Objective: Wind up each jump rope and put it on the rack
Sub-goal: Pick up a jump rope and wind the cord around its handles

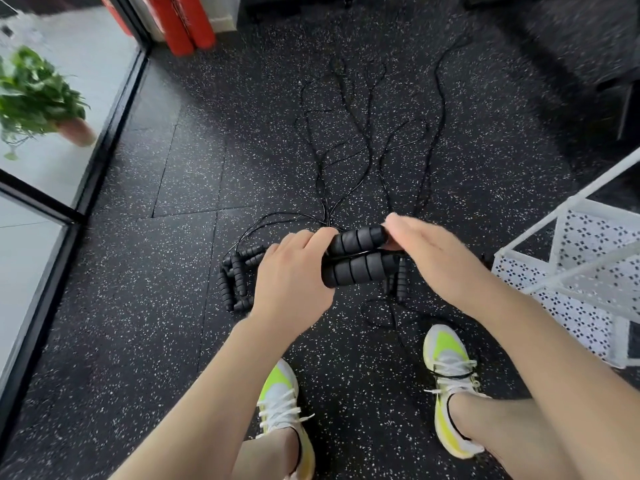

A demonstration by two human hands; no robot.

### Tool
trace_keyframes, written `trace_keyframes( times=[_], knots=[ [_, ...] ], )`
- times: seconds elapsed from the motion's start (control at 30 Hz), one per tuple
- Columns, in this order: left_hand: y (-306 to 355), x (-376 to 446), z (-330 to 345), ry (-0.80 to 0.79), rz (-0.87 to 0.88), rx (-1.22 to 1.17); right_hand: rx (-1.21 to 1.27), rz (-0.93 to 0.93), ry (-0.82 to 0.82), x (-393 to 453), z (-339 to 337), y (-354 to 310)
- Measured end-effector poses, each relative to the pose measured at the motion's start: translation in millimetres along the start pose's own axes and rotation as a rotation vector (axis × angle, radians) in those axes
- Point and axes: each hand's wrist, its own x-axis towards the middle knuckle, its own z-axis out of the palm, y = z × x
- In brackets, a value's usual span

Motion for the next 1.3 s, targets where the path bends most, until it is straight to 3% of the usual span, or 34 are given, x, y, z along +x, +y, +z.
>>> trace_keyframes(
  times=[0.1,0.23,0.4,0.57,0.7,0.77,0.93,1.07,1.3],
  knots=[
    [0,-1,2,0.014,0.032,0.039,-0.027,0.030,-0.149,0,3,6],
    [3,-1,4,-0.015,0.006,0.061,-0.145,0.026,-0.059,1,4,4],
    [10,-3,3,-0.048,-0.046,0.003,-0.074,0.020,0.048,3,4,1],
    [17,-2,-4,-0.056,-0.075,-0.073,0.094,-0.027,0.075,6,5,6],
    [25,-2,-19,-0.050,-0.153,-0.304,0.500,-0.136,-0.051,8,-4,6],
    [27,-1,-24,-0.023,-0.163,-0.345,0.559,-0.176,-0.053,8,-4,5],
    [30,4,-27,0.028,-0.296,-0.349,0.325,-0.176,0.101,6,5,0],
    [27,12,-30,0.036,-0.429,-0.307,0.082,-0.140,0.106,-2,28,-2],
    [13,12,-25,-0.051,-0.346,0.001,-0.601,-0.138,0.029,-21,40,-16]
  ],
)
